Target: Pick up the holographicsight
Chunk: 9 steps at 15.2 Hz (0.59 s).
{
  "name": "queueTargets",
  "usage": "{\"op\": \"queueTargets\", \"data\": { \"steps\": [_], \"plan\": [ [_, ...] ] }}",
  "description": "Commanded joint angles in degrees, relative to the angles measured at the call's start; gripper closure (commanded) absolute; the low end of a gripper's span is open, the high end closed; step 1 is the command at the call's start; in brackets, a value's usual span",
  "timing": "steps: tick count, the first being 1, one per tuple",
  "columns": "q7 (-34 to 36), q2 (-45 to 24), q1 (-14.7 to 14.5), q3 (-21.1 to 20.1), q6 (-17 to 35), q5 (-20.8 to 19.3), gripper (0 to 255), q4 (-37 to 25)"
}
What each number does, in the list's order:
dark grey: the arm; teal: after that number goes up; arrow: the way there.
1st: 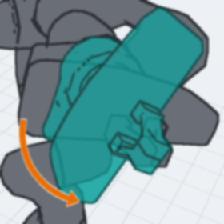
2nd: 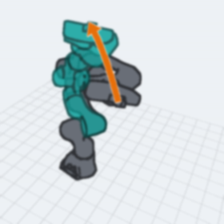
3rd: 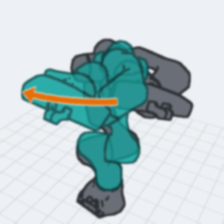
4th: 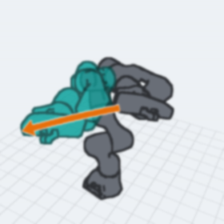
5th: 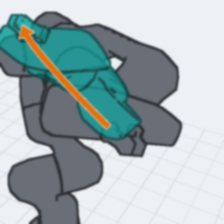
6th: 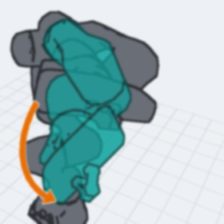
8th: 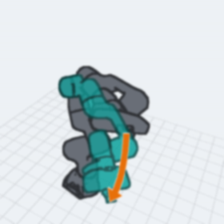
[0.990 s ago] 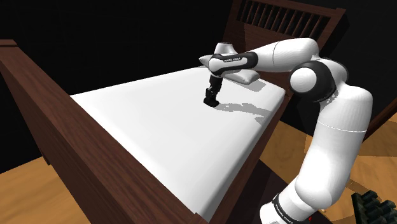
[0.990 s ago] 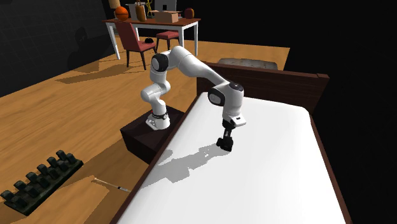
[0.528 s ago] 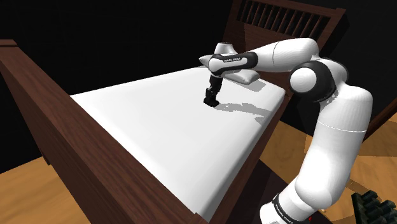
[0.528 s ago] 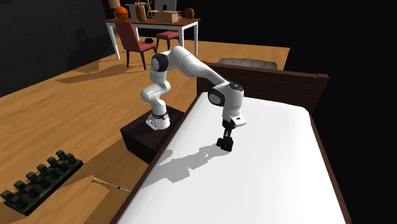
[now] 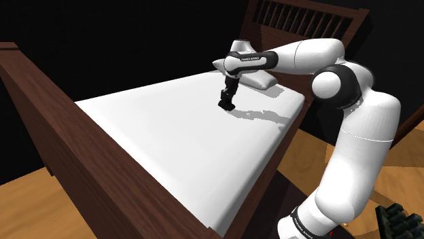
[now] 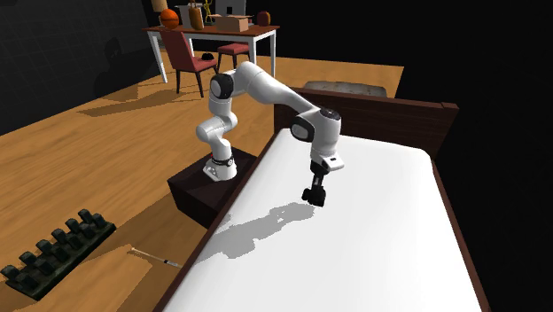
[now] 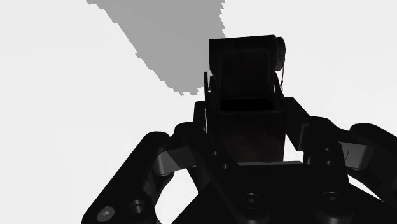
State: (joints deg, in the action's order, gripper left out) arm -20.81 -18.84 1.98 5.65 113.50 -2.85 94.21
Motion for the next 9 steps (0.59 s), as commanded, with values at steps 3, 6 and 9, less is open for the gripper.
{"op": "queueTargets", "data": {
  "steps": [3, 6, 9],
  "plan": [
    [-0.13, 0.73, -0.03, 0.01, -2.88, -0.01, 255, -2.15],
    [-0.25, 1.1, -0.04, 0.02, -5.03, -0.01, 255, -3.94],
    [-0.38, 1.36, -0.04, 0.03, -7.23, 0.0, 255, -5.88]
  ]
}}
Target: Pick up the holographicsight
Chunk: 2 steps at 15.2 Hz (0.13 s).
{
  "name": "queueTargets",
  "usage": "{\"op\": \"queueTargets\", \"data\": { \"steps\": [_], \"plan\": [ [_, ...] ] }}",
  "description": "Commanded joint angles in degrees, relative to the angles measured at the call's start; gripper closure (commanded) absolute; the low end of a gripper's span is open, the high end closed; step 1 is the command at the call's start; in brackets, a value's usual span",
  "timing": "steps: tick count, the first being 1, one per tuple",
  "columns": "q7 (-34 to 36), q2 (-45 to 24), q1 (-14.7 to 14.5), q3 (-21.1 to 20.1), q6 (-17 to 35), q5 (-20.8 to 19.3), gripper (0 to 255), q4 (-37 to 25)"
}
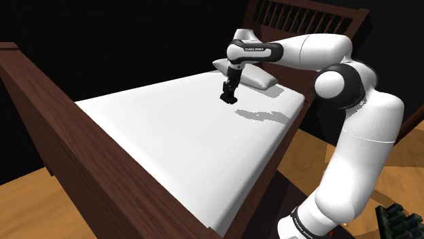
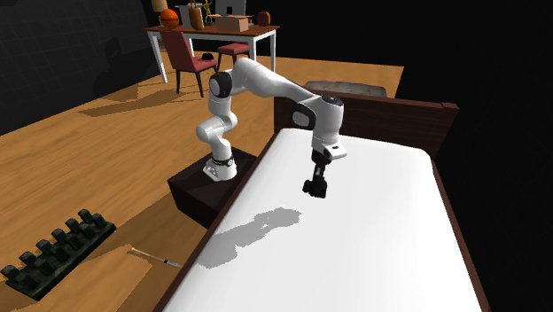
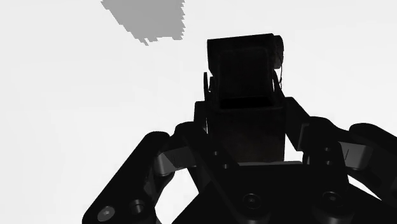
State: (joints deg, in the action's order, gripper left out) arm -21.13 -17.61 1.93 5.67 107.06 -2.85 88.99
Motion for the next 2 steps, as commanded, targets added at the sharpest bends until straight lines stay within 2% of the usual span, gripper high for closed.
{"op": "queueTargets", "data": {
  "steps": [1, 2],
  "plan": [
    [-0.07, 0.15, 0.01, 0.02, -0.9, 0.0, 255, -0.75],
    [-0.07, 0.14, 0.01, 0.02, -0.9, 0.0, 255, -0.75]
  ]
}}
